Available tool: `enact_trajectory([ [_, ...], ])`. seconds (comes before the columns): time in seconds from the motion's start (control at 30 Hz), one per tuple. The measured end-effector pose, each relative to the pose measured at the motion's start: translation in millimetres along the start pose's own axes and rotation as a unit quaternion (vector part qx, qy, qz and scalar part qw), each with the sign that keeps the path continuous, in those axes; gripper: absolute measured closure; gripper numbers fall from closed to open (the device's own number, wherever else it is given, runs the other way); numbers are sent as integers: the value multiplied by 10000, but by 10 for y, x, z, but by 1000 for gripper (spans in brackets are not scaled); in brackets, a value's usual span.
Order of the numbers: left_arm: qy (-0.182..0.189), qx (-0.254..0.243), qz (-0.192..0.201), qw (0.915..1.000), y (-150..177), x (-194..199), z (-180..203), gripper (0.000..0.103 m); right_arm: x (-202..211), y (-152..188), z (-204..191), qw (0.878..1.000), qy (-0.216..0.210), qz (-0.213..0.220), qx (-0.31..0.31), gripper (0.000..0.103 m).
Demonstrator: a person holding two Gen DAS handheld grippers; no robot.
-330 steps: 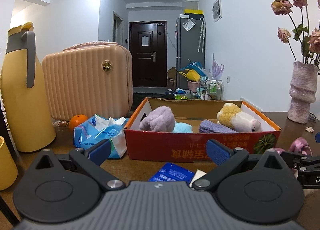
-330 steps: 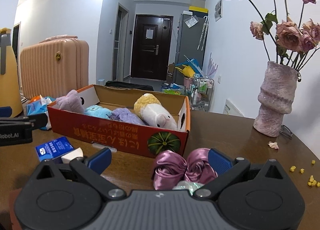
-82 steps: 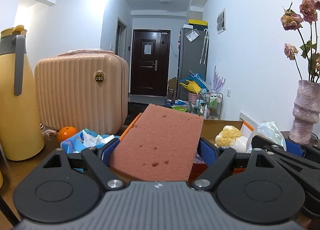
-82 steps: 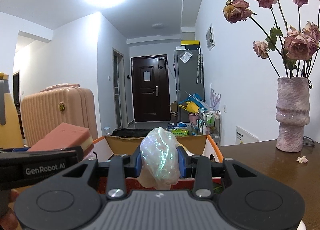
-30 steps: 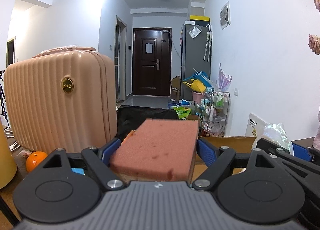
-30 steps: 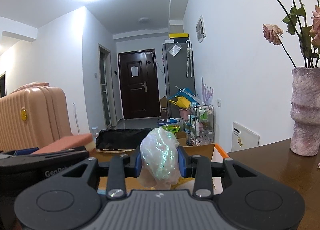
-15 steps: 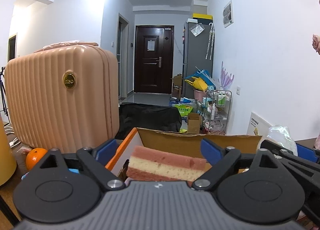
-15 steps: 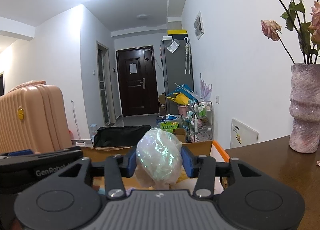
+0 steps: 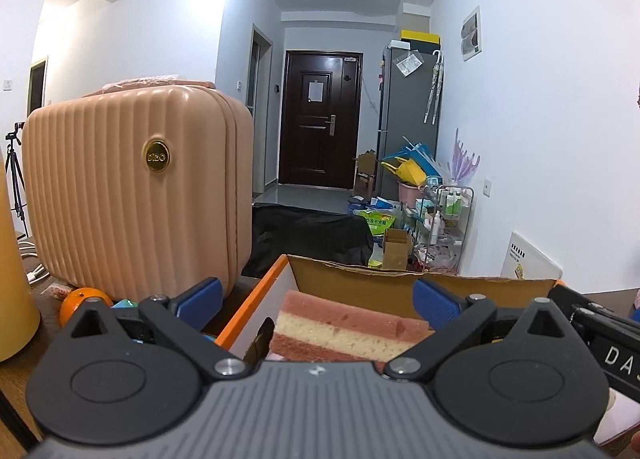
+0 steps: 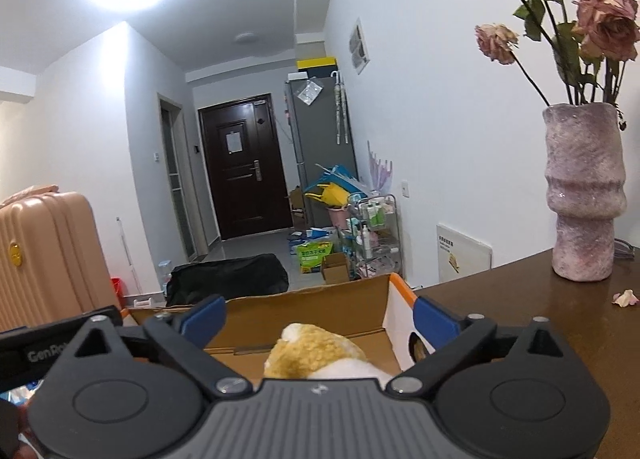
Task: Organize soft objects
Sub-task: 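Open the left gripper to drop the sponge while the right gripper releases the pouch into the box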
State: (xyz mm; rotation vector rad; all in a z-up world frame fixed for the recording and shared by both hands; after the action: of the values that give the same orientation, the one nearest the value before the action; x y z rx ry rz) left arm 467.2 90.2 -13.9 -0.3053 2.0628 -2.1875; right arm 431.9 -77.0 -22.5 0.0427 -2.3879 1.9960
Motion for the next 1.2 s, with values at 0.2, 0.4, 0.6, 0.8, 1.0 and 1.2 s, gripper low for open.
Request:
enact_trajectory([
  [0.2, -7, 32, -15, 10000, -6, 7, 0, 0, 4, -6, 23, 10000, 23, -9, -52, 0],
  [0.4, 5, 36, -12, 10000, -16, 6, -5, 0, 49, 4, 5, 10000, 30, 31, -38, 0],
  [0.6, 40, 73, -10, 10000, -33, 44, 2, 0, 121, -9, 4, 10000, 30, 55, 3, 0],
  [0.8, 121, 54, 0, 9999, -40, 138, 36, 0, 214, -49, 37, 9999, 31, 102, 8, 0],
  [1.0, 189, 88, 2, 9998, -49, 264, 60, 0, 337, -84, 85, 9999, 64, 154, 18, 0],
  [1.2, 217, 123, -9, 9997, -51, 374, 61, 0, 427, -93, 117, 9999, 69, 155, 25, 0],
])
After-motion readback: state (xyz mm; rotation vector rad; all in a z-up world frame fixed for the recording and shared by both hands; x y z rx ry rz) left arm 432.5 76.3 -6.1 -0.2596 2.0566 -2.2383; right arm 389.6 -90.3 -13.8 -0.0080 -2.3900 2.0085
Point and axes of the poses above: each gripper's, at about its wrist camera, not at the fingertips, and x roughly against the way its jaws point, z to its right, y to its underside, the point moved 5 cm from there along -x, roughly the way its jaws point, and after that the axes turned 13 degrees about z, right-handed, at the moved point
